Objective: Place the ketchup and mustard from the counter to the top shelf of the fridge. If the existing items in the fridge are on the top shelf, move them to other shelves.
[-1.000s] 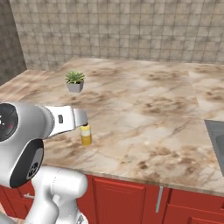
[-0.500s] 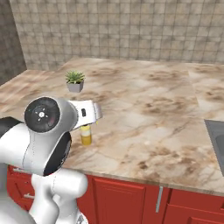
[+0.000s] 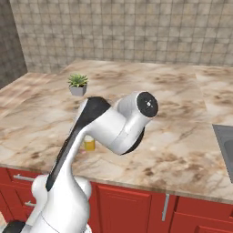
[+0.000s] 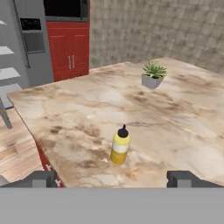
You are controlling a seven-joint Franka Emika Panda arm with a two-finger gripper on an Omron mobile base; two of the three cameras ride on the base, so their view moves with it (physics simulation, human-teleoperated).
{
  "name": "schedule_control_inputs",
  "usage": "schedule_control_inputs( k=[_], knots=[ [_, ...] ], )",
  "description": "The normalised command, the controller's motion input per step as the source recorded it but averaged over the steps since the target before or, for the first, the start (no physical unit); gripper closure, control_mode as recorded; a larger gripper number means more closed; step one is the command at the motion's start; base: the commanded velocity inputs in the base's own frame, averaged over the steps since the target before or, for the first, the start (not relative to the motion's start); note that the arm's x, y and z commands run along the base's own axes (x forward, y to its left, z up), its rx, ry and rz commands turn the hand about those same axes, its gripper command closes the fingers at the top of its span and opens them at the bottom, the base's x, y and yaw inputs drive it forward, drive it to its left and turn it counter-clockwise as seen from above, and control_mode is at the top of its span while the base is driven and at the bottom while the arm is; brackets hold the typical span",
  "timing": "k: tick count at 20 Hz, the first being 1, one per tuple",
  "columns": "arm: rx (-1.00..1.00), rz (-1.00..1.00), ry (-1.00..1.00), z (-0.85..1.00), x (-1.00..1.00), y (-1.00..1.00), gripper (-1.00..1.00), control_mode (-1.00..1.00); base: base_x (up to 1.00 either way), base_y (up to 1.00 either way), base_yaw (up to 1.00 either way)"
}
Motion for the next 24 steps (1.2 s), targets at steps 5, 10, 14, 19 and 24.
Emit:
schedule_control_inputs(
  k=[5, 10, 14, 19, 24],
  knots=[
    [0.0, 0.44, 0.02, -0.57, 0.86, -0.02, -1.0, -1.0, 0.0, 0.0, 0.0],
    [0.0, 0.24, 0.0, -0.56, 0.55, 0.19, -1.0, -1.0, 0.0, 0.0, 0.0],
    [0.0, 0.06, 0.0, -0.59, 0.34, 0.3, -1.0, -1.0, 0.0, 0.0, 0.0],
    [0.0, 0.01, 0.0, -0.58, 0.24, 0.3, -1.0, -1.0, 0.0, 0.0, 0.0],
    [0.0, 0.0, 0.0, -0.43, 0.37, 0.36, -1.0, -1.0, 0.0, 0.0, 0.0]
  ],
)
